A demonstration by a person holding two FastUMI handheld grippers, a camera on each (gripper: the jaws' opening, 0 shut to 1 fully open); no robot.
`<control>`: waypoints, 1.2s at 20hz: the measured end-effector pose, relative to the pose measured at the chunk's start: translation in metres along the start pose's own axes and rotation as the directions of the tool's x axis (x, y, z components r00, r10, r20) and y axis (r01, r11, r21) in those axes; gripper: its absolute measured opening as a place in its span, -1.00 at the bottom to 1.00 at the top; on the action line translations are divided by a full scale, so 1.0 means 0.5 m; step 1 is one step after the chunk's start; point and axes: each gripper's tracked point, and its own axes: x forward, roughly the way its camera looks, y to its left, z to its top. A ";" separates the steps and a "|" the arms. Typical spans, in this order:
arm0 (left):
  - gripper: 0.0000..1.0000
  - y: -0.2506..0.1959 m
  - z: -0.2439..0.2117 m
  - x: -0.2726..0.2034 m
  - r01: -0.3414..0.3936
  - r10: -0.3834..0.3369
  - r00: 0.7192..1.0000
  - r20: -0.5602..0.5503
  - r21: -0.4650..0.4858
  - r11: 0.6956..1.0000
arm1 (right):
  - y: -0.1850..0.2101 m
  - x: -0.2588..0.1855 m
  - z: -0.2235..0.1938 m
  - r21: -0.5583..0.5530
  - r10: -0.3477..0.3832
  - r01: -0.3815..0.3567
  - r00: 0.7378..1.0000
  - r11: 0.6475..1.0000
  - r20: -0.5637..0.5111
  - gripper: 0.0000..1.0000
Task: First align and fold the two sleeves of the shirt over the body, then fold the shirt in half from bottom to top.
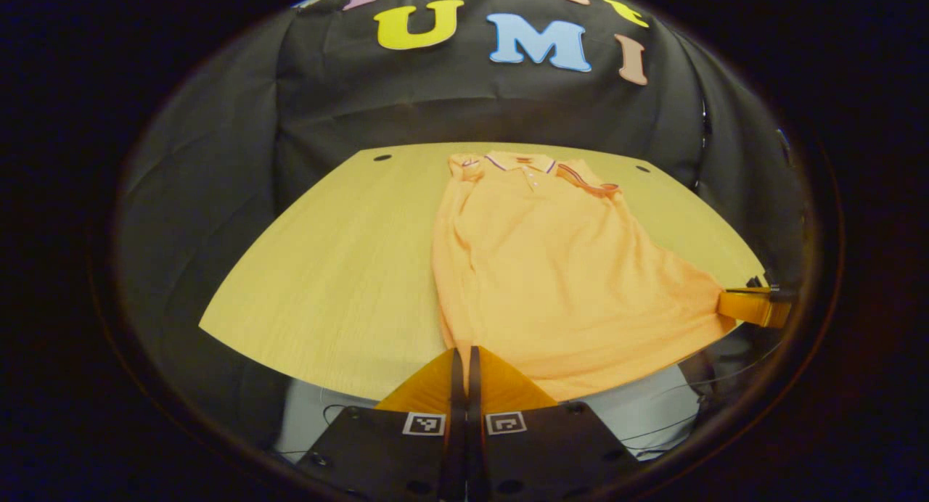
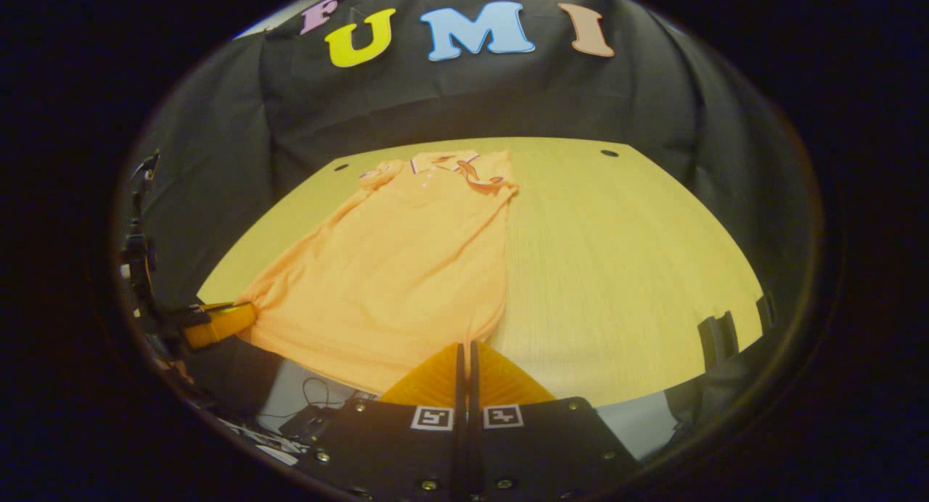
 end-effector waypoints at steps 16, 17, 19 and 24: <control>-0.88 -0.044 0.362 0.147 0.094 -0.088 0.982 0.169 -0.030 0.995 | -0.045 0.079 0.360 0.035 -0.050 0.044 0.978 0.998 0.201 -0.99; -0.88 -0.041 0.389 0.171 0.103 -0.096 0.980 0.174 -0.034 0.994 | -0.048 0.097 0.383 0.036 -0.060 0.054 0.977 0.998 0.203 -0.99; -0.89 -0.029 0.435 0.218 0.112 -0.105 0.979 0.176 -0.028 0.993 | -0.051 0.136 0.430 0.046 -0.076 0.068 0.975 0.997 0.207 -0.99; -0.88 -0.018 0.544 0.337 0.145 -0.144 0.974 0.175 0.008 0.989 | -0.059 0.233 0.522 0.054 -0.115 0.107 0.973 0.993 0.200 -0.99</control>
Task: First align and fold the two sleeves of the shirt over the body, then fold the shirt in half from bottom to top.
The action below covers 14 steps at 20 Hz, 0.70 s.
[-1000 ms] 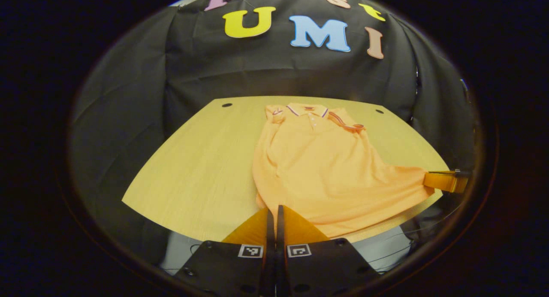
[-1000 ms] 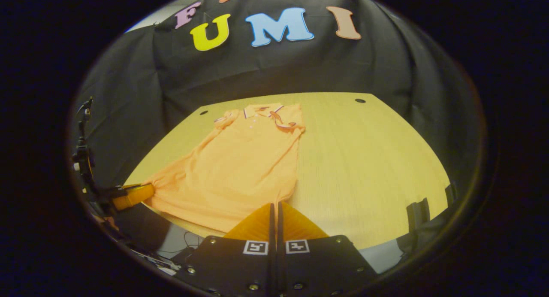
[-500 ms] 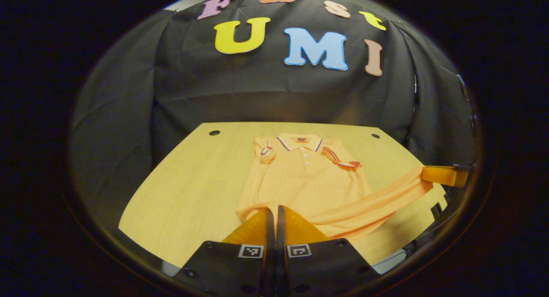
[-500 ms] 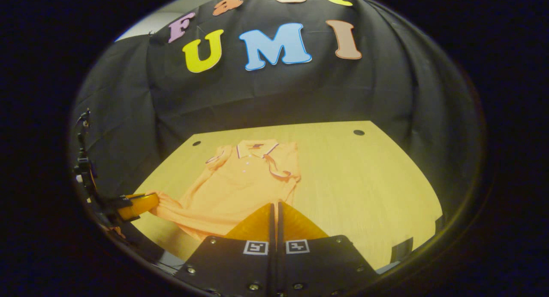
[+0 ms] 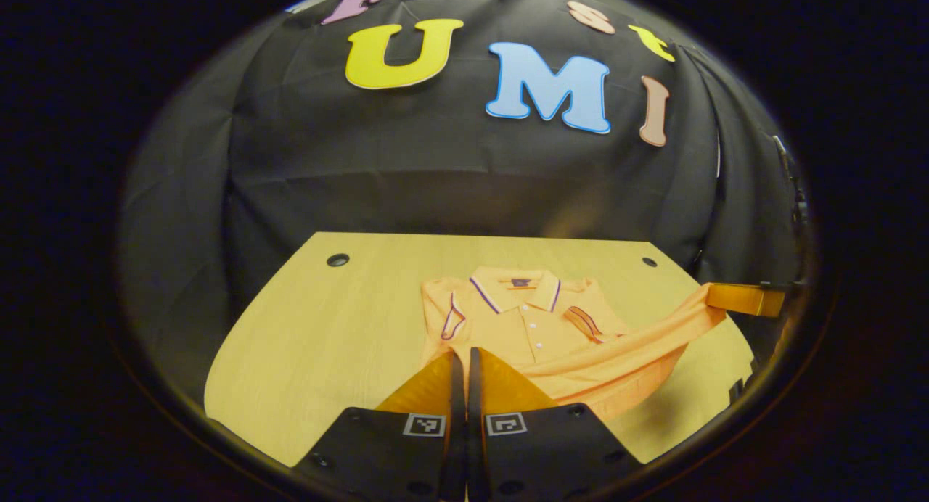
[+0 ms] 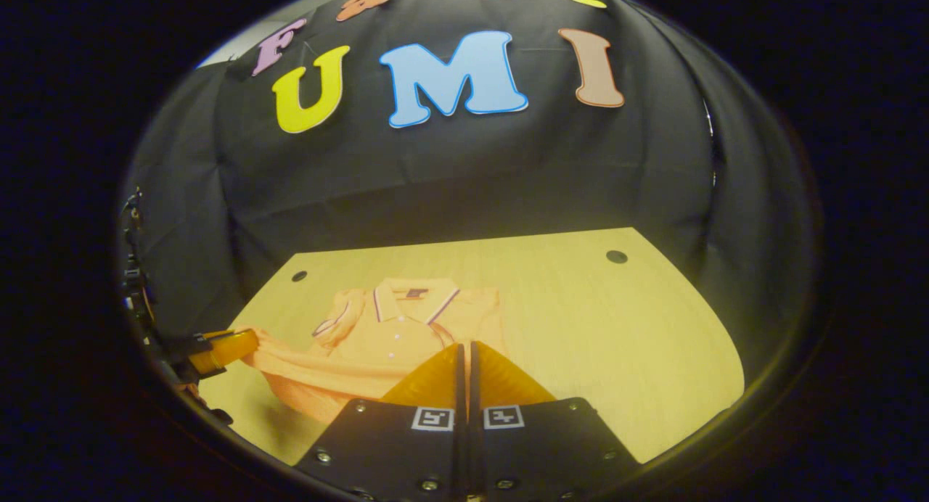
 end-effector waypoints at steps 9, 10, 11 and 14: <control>-0.88 0.026 0.117 0.231 0.066 -0.068 0.998 0.018 0.072 0.995 | -0.008 0.190 0.089 0.010 -0.107 0.107 0.994 0.994 -0.018 -0.99; -0.88 0.026 0.127 0.255 0.067 -0.070 0.997 0.030 0.078 0.995 | -0.012 0.210 0.098 0.020 -0.113 0.114 0.993 0.993 -0.021 -0.99; -0.88 0.027 0.138 0.277 0.069 -0.073 0.996 0.042 0.084 0.994 | -0.014 0.229 0.103 0.027 -0.121 0.121 0.992 0.992 -0.025 -0.99; -0.87 0.029 0.158 0.341 0.068 -0.075 0.995 0.073 0.097 0.993 | -0.030 0.287 0.117 0.022 -0.149 0.150 0.988 0.988 -0.031 -0.99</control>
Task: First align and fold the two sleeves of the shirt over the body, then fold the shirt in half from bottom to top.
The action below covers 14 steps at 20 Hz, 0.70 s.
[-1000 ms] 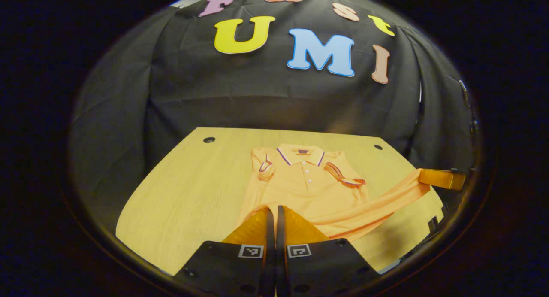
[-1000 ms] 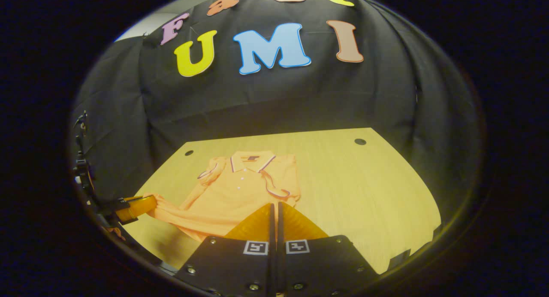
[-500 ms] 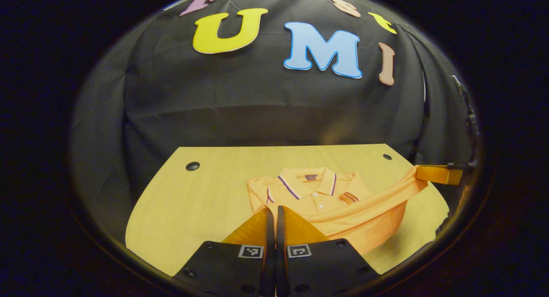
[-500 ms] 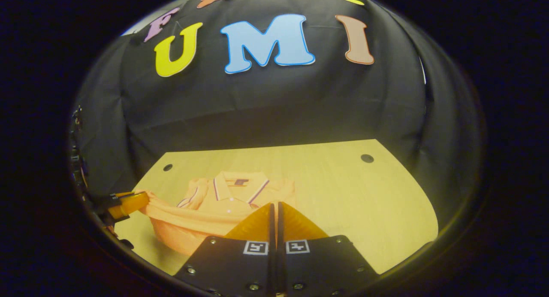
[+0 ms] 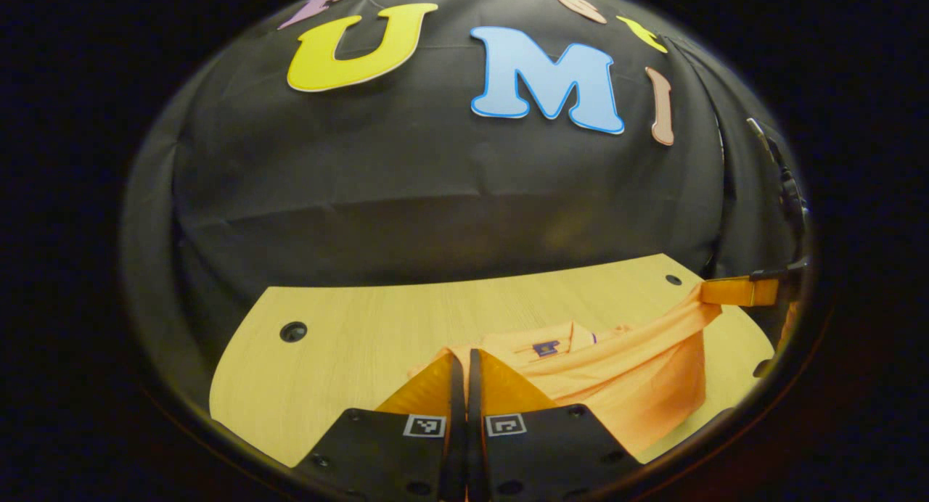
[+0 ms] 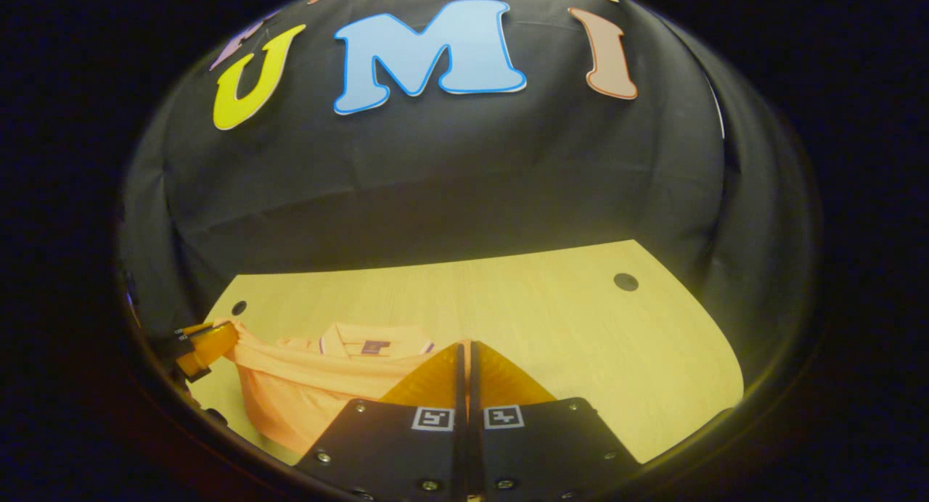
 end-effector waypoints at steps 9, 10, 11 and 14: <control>-0.88 0.026 -0.017 0.111 -0.023 0.023 0.999 0.028 0.012 1.000 | 0.009 0.129 -0.019 -0.040 -0.035 0.033 0.998 0.999 -0.053 -0.99; -0.88 0.031 -0.025 0.117 -0.027 0.026 0.999 0.021 0.014 1.000 | 0.009 0.138 -0.026 -0.043 -0.038 0.035 0.997 0.998 -0.062 -0.99; -0.88 0.035 -0.031 0.122 -0.031 0.030 0.999 0.017 0.013 0.999 | 0.011 0.143 -0.031 -0.048 -0.038 0.035 0.997 0.998 -0.069 -0.99; -0.88 0.039 -0.042 0.131 -0.034 0.034 0.999 0.007 0.012 0.999 | 0.012 0.153 -0.043 -0.072 -0.045 0.039 0.996 0.997 -0.078 -0.99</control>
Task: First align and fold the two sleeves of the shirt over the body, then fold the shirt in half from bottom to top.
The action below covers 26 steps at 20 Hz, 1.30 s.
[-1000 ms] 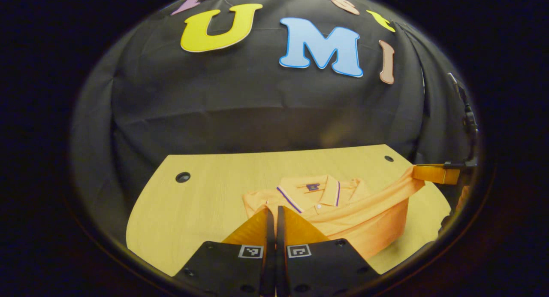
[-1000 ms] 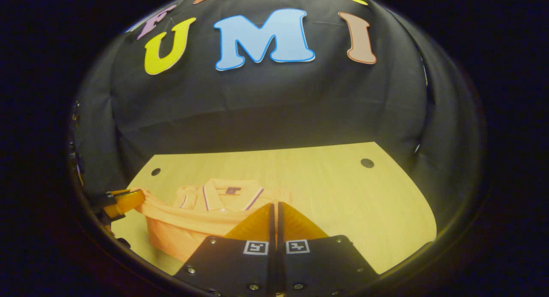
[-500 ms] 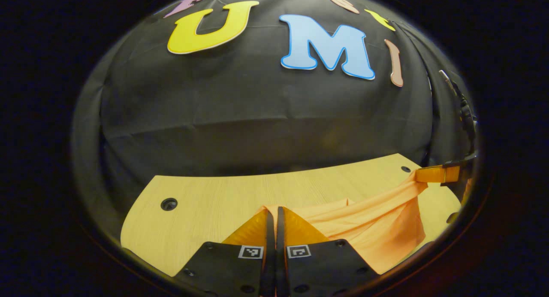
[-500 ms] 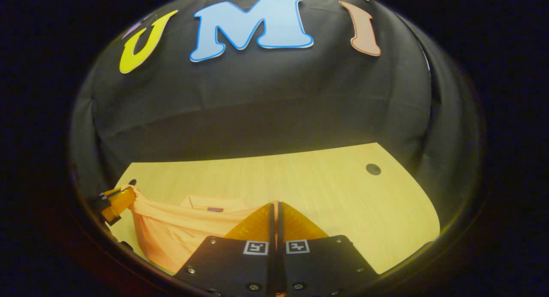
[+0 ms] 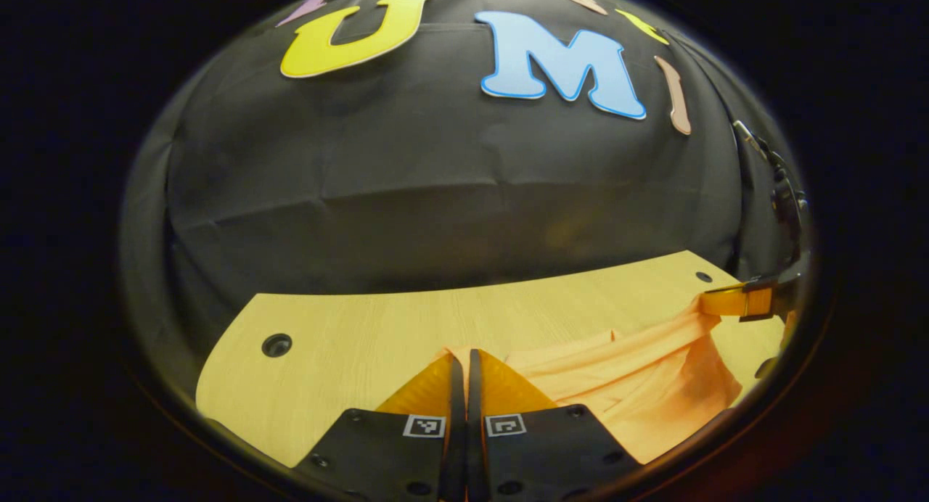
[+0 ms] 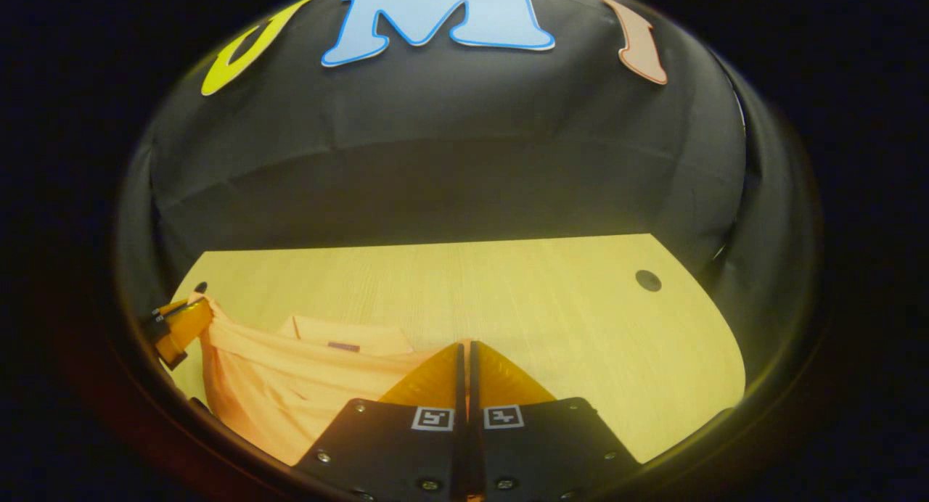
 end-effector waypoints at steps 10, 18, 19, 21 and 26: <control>-0.77 -0.010 -0.008 -0.001 0.004 -0.004 1.000 -0.026 -0.005 1.000 | -0.001 -0.004 -0.008 -0.054 -0.018 0.018 1.000 0.998 -0.008 -0.87; 0.09 -0.023 0.044 -0.082 -0.003 0.003 1.000 0.029 -0.015 1.000 | -0.003 -0.085 0.022 -0.069 -0.002 0.006 0.998 0.998 0.062 -0.03; 0.24 -0.026 0.055 -0.097 -0.005 0.005 0.999 0.042 -0.010 1.000 | -0.004 -0.097 0.024 -0.070 0.001 0.005 0.997 0.998 0.074 0.11; 0.56 -0.036 0.073 -0.126 -0.004 0.004 0.998 0.062 -0.003 1.000 | -0.006 -0.124 0.035 -0.071 0.008 -0.001 0.995 0.997 0.099 0.34; 0.89 -0.060 0.123 -0.207 -0.016 0.016 0.992 0.126 0.003 1.000 | -0.019 -0.201 0.067 -0.088 0.012 0.003 0.985 0.996 0.174 0.91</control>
